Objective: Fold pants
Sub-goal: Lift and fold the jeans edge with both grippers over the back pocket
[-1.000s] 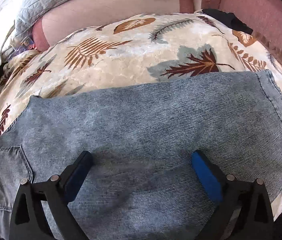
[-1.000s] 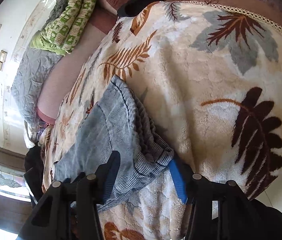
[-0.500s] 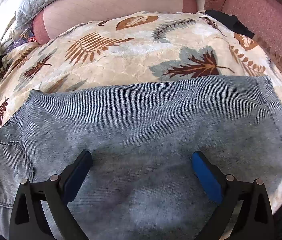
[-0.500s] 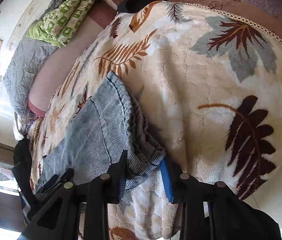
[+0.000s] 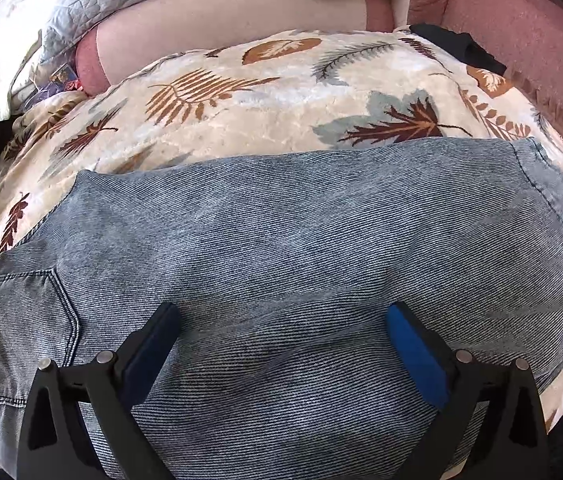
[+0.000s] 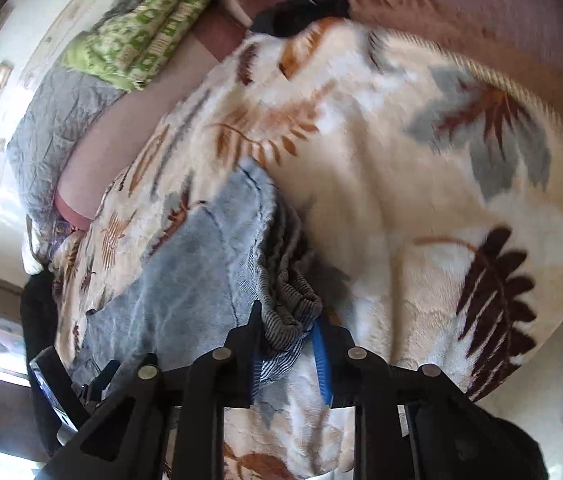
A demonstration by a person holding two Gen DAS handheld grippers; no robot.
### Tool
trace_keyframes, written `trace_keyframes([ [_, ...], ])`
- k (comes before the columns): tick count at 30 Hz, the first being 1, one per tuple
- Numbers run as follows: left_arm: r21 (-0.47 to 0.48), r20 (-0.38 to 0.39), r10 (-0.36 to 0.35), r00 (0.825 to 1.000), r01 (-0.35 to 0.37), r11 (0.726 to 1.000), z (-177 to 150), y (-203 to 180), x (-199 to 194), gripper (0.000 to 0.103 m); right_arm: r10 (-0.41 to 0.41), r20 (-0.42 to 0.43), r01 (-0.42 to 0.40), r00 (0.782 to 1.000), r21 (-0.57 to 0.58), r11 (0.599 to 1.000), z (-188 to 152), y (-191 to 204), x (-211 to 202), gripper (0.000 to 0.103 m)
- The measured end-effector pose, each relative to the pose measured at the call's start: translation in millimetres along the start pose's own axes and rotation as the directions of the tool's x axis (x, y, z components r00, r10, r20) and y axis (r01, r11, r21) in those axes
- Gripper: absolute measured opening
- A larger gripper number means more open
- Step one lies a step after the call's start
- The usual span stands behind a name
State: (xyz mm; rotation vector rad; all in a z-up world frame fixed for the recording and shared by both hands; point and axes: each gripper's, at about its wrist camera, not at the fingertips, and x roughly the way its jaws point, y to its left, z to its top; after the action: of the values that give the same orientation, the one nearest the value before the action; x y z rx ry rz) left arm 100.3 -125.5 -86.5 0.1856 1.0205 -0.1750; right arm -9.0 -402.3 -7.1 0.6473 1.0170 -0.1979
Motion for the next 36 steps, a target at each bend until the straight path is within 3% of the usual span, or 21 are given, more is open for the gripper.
trace_keyframes([
  [4, -0.074, 0.005, -0.096, 0.995, 0.096, 0.993, 4, 17, -11, 0.098, 0.017, 0.075, -0.005, 0.997, -0.161, 0.987, 0, 62, -22, 0.019],
  [7, -0.187, 0.079, -0.143, 0.987, 0.155, 0.97, 2, 51, -38, 0.097, 0.082, 0.112, -0.047, 0.99, -0.287, 0.957, -10, 121, -33, 0.019],
  [11, -0.311, 0.182, -0.073, 0.981, 0.127, 0.942, -12, 115, -81, 0.097, 0.196, 0.077, -0.131, 0.978, -0.503, 0.854, -57, 213, -24, 0.019],
  [14, -0.407, 0.225, 0.017, 0.974, 0.079, 0.91, -30, 166, -109, 0.097, 0.24, -0.036, -0.217, 0.97, -0.575, 0.789, -102, 254, 10, 0.019],
  [16, -0.455, 0.23, 0.074, 0.97, 0.04, 0.89, -41, 195, -122, 0.097, 0.236, -0.127, -0.265, 0.963, -0.574, 0.775, -131, 265, 48, 0.019],
  [19, -0.489, 0.206, 0.106, 0.973, 0.008, 0.872, -48, 220, -128, 0.097, 0.182, -0.289, -0.314, 0.94, -0.523, 0.792, -161, 258, 112, 0.025],
  [20, -0.487, 0.2, 0.088, 0.976, 0.021, 0.873, -47, 222, -128, 0.098, 0.218, -0.263, -0.327, 0.94, -0.515, 0.792, -162, 254, 108, 0.025],
  [22, -0.457, 0.207, 0.045, 0.977, 0.056, 0.888, -39, 215, -128, 0.097, 0.293, -0.278, -0.397, 0.915, -0.481, 0.782, -157, 246, 92, 0.042],
  [23, -0.443, 0.213, 0.03, 0.977, 0.069, 0.894, -37, 211, -130, 0.097, 0.338, -0.293, -0.439, 0.895, -0.435, 0.786, -152, 237, 81, 0.058],
  [25, -0.393, 0.232, -0.036, 0.972, 0.128, 0.911, -22, 190, -131, 0.097, 0.411, -0.278, -0.49, 0.868, -0.343, 0.802, -143, 209, 57, 0.065],
  [27, -0.324, 0.231, -0.09, 0.969, 0.164, 0.932, -9, 162, -129, 0.097, 0.448, -0.268, -0.514, 0.853, -0.284, 0.809, -135, 184, 43, 0.065],
  [29, -0.267, 0.21, -0.141, 0.967, 0.195, 0.944, -1, 141, -122, 0.098, 0.431, -0.223, -0.477, 0.874, -0.233, 0.848, -123, 151, 30, 0.065],
  [30, -0.255, 0.163, -0.158, 0.974, 0.196, 0.947, 2, 131, -110, 0.097, 0.417, -0.202, -0.456, 0.886, -0.212, 0.864, -117, 137, 27, 0.065],
  [31, -0.268, 0.101, -0.19, 0.977, 0.211, 0.94, 2, 128, -95, 0.097, 0.405, -0.185, -0.437, 0.895, -0.187, 0.88, -111, 122, 25, 0.065],
  [32, -0.309, 0.045, -0.245, 0.968, 0.247, 0.918, -1, 128, -80, 0.096, 0.394, -0.173, -0.421, 0.903, -0.158, 0.893, -105, 110, 25, 0.065],
  [33, -0.365, 0.018, -0.311, 0.95, 0.296, 0.883, -7, 131, -68, 0.088, 0.392, -0.166, -0.414, 0.905, -0.133, 0.9, -101, 105, 26, 0.065],
  [34, -0.399, 0.012, -0.356, 0.935, 0.331, 0.855, -12, 135, -64, 0.083, 0.399, -0.157, -0.417, 0.903, -0.103, 0.903, -99, 94, 25, 0.065],
  [36, -0.445, 0.027, -0.402, 0.915, 0.371, 0.815, -20, 144, -68, 0.083, 0.408, -0.142, -0.421, 0.902, -0.073, 0.904, -95, 79, 22, 0.065],
])
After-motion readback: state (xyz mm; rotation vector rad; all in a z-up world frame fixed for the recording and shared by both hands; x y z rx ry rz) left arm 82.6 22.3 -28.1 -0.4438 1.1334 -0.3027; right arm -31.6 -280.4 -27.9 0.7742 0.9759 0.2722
